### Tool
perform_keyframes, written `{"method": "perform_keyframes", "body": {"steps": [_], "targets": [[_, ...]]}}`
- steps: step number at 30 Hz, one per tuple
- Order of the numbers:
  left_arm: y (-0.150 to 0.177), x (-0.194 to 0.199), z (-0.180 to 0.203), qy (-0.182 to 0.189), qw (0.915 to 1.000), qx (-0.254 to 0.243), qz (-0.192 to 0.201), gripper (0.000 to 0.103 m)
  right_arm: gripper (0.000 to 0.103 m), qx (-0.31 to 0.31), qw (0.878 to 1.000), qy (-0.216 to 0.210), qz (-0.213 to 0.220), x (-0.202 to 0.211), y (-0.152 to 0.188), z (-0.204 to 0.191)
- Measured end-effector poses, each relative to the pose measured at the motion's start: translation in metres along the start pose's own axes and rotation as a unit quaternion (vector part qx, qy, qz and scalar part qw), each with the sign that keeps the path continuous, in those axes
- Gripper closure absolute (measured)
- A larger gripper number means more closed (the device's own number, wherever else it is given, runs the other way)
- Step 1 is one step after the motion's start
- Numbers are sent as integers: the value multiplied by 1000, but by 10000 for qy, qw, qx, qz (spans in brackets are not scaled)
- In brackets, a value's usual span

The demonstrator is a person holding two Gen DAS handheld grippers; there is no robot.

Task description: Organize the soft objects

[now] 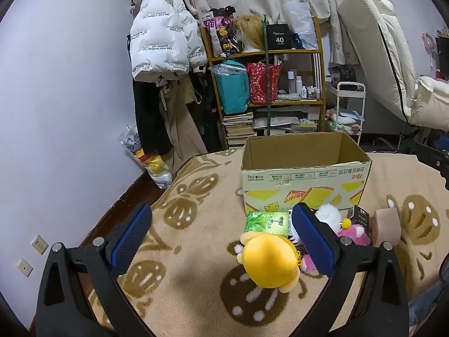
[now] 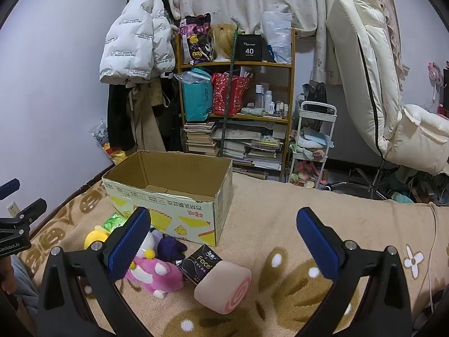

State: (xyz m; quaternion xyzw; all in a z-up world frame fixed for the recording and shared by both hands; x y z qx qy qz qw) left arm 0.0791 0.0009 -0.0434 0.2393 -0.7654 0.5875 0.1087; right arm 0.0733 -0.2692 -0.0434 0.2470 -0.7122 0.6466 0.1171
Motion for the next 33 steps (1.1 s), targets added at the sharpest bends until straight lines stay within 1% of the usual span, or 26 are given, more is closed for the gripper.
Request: {"method": "perform_keyframes", "body": {"steps": [33], "targets": [[-2,2,-8,-37,9999,112,68,4,0,0,10000,16,-7,0,-1,1]]}}
Point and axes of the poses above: each gripper's, at about its wrist camera, not at the fingertips, and x roughly against the way its jaws point, z to its right, y to its underside, the point moved 9 cm from there along -x, roughly the way its jaws point, and after that the axes turned 13 degrees about -y, right-handed, at the moved point
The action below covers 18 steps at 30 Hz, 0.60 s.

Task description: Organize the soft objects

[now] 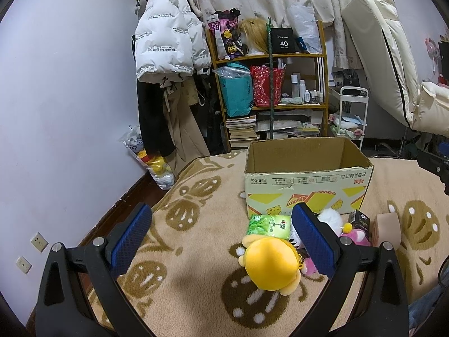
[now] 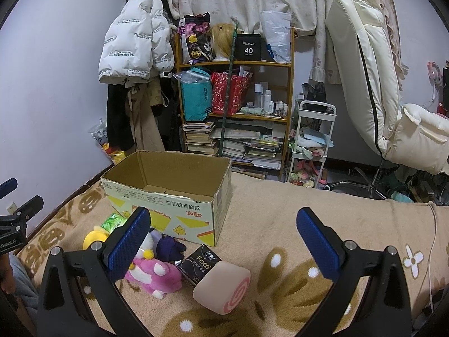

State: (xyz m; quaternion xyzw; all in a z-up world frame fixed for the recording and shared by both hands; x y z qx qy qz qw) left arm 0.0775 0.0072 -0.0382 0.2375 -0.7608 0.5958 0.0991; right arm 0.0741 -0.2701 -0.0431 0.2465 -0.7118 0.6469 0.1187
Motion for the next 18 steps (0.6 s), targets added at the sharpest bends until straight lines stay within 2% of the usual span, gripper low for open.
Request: {"method": "perform_keyframes", "body": {"steps": [18], "targets": [[1,-1,0,9,10000,-2,-16,4,0,-2,10000,8,-3,0,0,-1]]}}
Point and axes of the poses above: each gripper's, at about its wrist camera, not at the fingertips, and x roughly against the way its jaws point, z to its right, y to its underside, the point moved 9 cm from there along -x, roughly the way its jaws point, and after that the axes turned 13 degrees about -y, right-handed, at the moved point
